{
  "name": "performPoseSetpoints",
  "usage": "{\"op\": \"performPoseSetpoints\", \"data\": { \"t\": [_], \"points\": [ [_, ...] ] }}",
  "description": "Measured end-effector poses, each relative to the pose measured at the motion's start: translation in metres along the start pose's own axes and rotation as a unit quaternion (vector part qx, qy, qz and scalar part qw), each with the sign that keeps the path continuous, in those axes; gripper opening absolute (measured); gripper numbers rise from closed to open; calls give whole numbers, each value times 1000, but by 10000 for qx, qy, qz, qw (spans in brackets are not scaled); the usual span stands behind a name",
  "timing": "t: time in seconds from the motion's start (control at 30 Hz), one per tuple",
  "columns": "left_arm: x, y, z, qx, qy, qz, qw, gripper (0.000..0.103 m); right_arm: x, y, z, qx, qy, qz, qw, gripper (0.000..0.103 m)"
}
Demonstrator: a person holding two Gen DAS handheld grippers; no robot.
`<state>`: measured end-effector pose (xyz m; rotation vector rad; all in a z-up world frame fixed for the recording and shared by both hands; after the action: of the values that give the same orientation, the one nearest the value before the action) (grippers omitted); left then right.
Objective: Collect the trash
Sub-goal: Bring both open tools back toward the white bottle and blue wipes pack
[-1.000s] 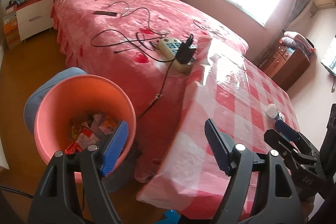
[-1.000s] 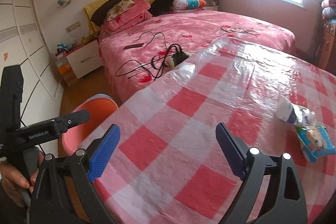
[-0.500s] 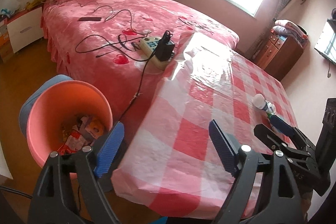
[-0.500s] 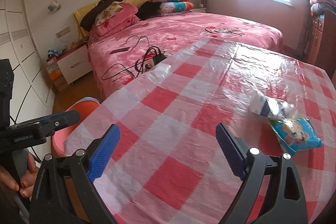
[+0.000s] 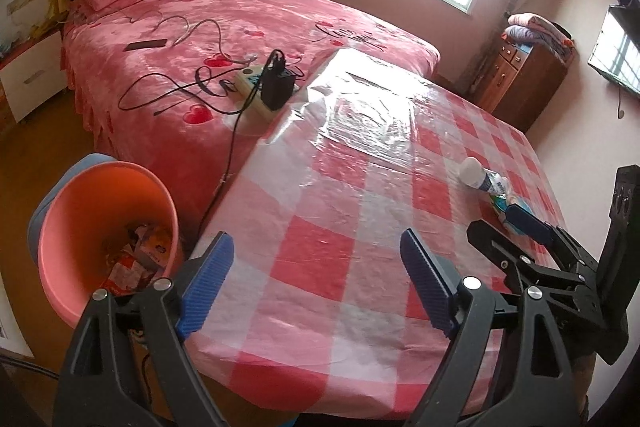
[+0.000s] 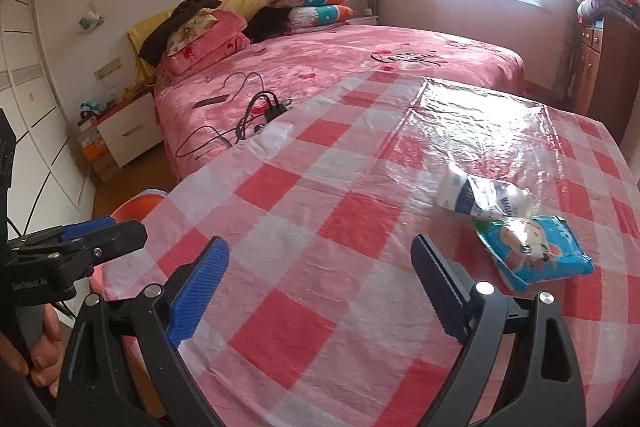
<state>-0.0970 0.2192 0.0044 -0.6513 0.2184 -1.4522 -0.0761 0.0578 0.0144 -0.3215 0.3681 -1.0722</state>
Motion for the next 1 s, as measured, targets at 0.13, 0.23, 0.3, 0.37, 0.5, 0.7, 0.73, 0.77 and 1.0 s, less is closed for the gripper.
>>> {"op": "performPoseSetpoints", "data": {
  "t": [0.13,0.23,0.3,0.37,0.5,0.7,0.73,0.77,1.0],
  "points": [
    [11,2,-2,-30,80,-42,10000,86,11,-3,1,38,60,-79,9999,93],
    [20,5,-2,-50,145,-69,9999,86,20,-5,2,70,127,-126,9998,93],
    [27,7,-3,-70,193,-96,9997,86,26,-7,3,98,149,-177,9997,93],
    [33,8,-2,-66,244,-120,9996,86,32,-8,4,130,164,-240,9995,93],
    [45,10,-2,-66,321,-158,9993,86,45,-12,6,194,165,-369,9990,93],
    [64,12,-2,-65,458,-246,9986,87,60,-17,8,254,224,-479,9983,93],
    [67,12,-2,-68,479,-257,9985,87,64,-18,8,263,244,-499,9981,93],
    [70,13,-2,-72,503,-270,9983,87,67,-19,9,271,262,-528,9979,93],
    [93,17,-5,-110,687,-375,9969,87,92,-25,9,297,367,-752,9961,93]
  ]
}}
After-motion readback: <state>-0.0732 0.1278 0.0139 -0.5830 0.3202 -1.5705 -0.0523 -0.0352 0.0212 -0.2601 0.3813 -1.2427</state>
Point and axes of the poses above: each gripper's, at about its wrist camera, not at the fingertips, and y roughly the way its jaws point, x to its right, z to its top, the point moved 7 cm from there along y, roughly the way its jaws point, and after that the axes turned 15 degrees about x, right-handed, at the moved point
